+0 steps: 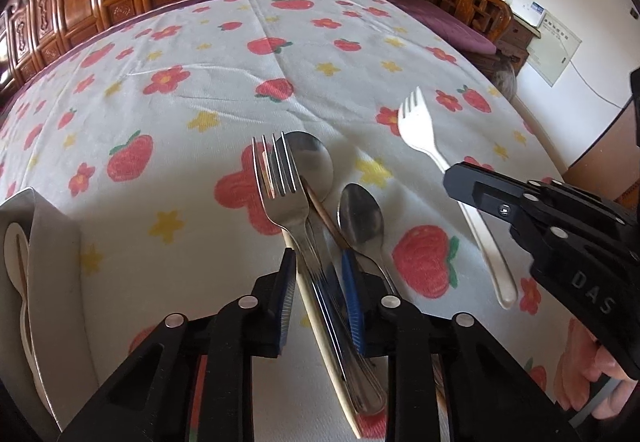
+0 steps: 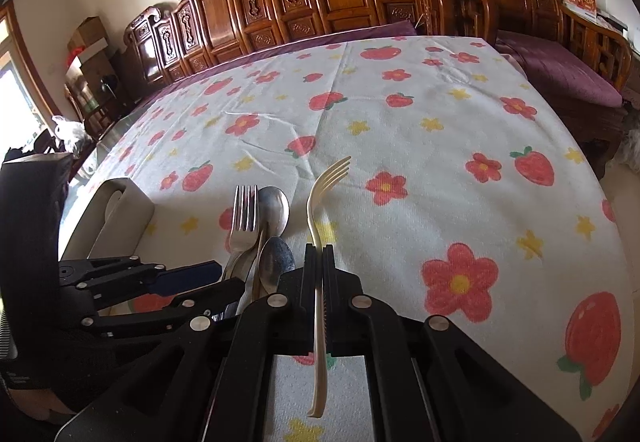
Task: Organize utensils
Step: 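Grasp a metal fork with the left tool while the right tool holds the white fork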
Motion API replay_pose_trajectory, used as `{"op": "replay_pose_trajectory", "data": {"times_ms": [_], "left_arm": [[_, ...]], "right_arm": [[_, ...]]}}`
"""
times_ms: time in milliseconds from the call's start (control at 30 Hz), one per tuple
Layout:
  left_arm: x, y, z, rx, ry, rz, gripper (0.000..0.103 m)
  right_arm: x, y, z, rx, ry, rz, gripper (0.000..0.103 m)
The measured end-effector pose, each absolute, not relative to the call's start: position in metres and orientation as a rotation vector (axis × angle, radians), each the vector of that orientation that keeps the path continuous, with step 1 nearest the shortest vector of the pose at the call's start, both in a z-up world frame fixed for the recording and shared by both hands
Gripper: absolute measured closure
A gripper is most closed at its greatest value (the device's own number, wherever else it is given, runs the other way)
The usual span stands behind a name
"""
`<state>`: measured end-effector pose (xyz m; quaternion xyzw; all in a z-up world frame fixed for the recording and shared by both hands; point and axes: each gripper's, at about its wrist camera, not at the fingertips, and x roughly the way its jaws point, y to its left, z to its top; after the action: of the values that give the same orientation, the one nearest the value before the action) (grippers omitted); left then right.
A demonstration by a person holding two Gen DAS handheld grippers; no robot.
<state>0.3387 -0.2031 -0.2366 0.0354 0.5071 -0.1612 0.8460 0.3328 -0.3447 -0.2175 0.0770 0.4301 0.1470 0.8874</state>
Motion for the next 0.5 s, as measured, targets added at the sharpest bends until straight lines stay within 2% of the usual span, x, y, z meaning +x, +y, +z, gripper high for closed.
{"op": "replay_pose_trajectory", "data": {"times_ms": [200, 500], "left_arm": [[0.343, -0.199, -0.238, 0.061, 1.079, -0.323, 0.091], [0.345, -0.191, -0.238, 0.06, 1.079, -0.297, 0.096]], "right_arm": [[0.333, -0.345, -0.217, 0.171, 0.894, 0.311, 0.099], [0.334, -0.342, -0.217, 0.167, 0.894, 0.316, 0.099]]}}
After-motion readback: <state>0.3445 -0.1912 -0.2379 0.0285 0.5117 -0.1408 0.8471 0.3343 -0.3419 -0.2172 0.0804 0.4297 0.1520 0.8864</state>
